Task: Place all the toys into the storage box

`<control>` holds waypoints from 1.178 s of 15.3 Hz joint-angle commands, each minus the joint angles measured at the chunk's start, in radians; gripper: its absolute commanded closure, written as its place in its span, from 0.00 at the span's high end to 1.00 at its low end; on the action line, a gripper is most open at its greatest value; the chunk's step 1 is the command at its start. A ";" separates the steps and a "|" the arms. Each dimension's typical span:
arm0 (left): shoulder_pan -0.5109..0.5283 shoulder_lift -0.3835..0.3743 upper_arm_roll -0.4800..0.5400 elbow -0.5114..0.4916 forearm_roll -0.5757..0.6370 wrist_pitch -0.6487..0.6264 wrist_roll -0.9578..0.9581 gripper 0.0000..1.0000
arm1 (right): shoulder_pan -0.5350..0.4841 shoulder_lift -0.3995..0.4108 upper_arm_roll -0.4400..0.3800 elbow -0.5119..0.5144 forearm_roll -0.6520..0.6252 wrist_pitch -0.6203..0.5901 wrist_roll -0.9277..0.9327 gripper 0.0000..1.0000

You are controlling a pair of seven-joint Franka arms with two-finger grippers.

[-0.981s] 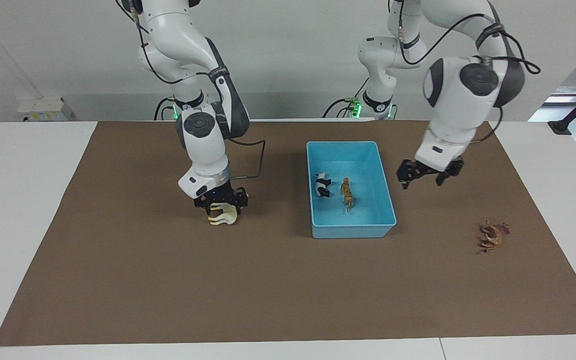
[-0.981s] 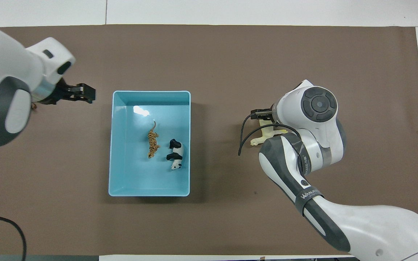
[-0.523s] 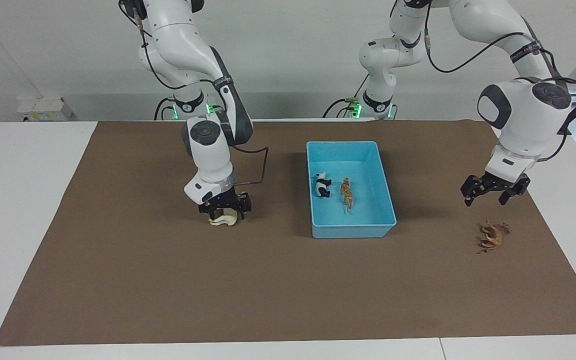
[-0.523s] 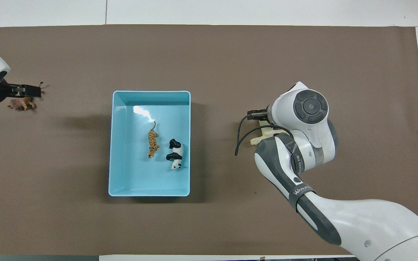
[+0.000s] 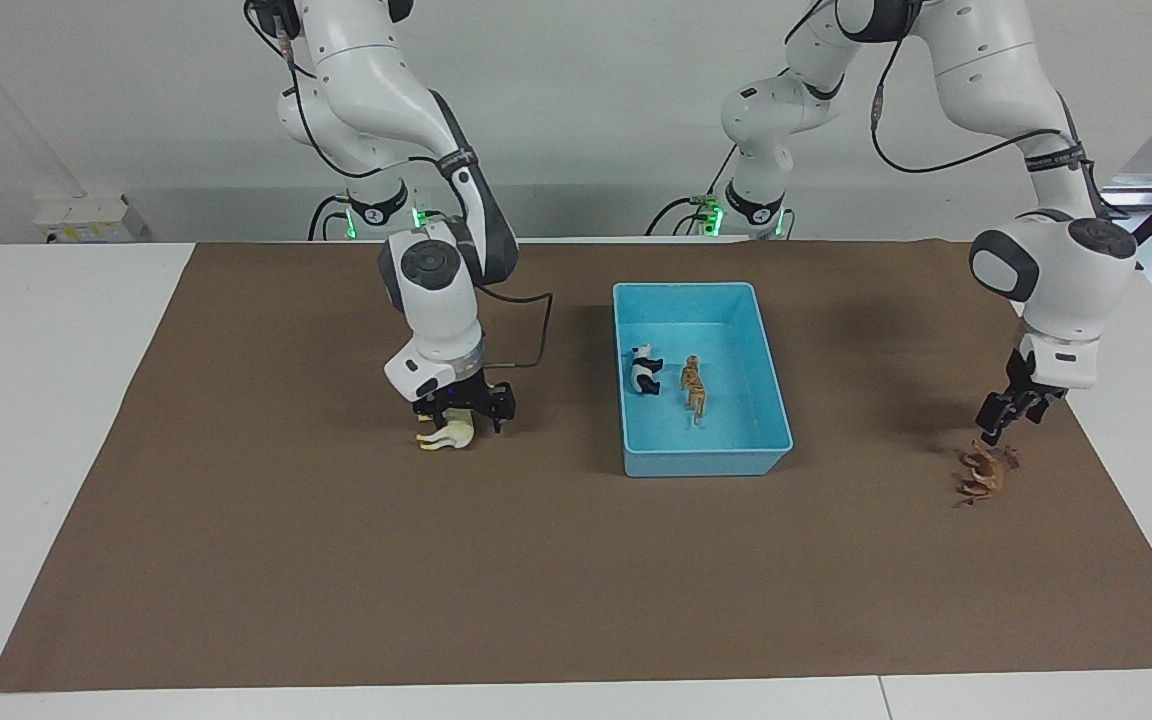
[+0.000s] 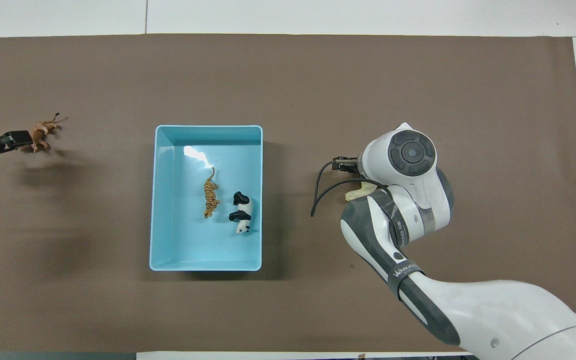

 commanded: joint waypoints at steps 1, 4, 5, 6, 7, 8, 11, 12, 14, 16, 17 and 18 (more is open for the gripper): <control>0.040 0.052 0.006 0.083 0.007 0.021 -0.034 1.00 | -0.015 -0.012 0.004 -0.019 -0.041 0.013 0.020 1.00; 0.042 0.092 0.006 0.117 0.008 0.056 -0.201 1.00 | -0.032 -0.012 0.004 -0.065 -0.041 0.088 -0.026 0.68; 0.042 0.101 0.006 0.117 0.008 0.078 -0.261 1.00 | -0.044 -0.013 0.004 -0.087 -0.041 0.122 -0.028 0.52; 0.042 0.102 0.006 0.117 0.005 0.084 -0.333 1.00 | -0.044 -0.013 0.004 -0.108 -0.041 0.160 -0.028 0.31; 0.040 0.104 0.006 0.123 0.003 0.082 -0.422 1.00 | -0.040 -0.015 0.006 -0.116 -0.041 0.171 -0.020 0.00; 0.033 0.109 0.006 0.144 0.003 0.078 -0.520 1.00 | -0.034 -0.015 0.004 -0.110 -0.041 0.160 -0.014 0.00; 0.013 0.109 0.011 0.183 0.023 -0.058 -0.766 1.00 | -0.029 -0.015 0.004 -0.003 -0.041 -0.015 -0.012 0.00; -0.004 0.110 0.009 0.204 0.042 -0.103 -0.780 1.00 | -0.028 -0.022 0.006 0.066 -0.040 -0.107 -0.014 0.00; -0.020 0.116 0.006 0.256 0.030 -0.170 -0.920 1.00 | -0.028 -0.028 0.017 0.265 -0.020 -0.337 -0.006 0.00; -0.010 0.118 0.003 0.278 -0.007 -0.209 -1.053 1.00 | 0.024 0.002 0.033 0.513 0.052 -0.531 0.131 0.00; -0.010 0.116 0.006 0.269 -0.023 -0.212 -1.058 1.00 | 0.067 0.040 0.034 0.615 0.099 -0.563 0.241 0.00; -0.009 0.115 0.006 0.258 -0.036 -0.223 -1.077 1.00 | 0.122 0.072 0.034 0.676 0.127 -0.545 0.365 0.00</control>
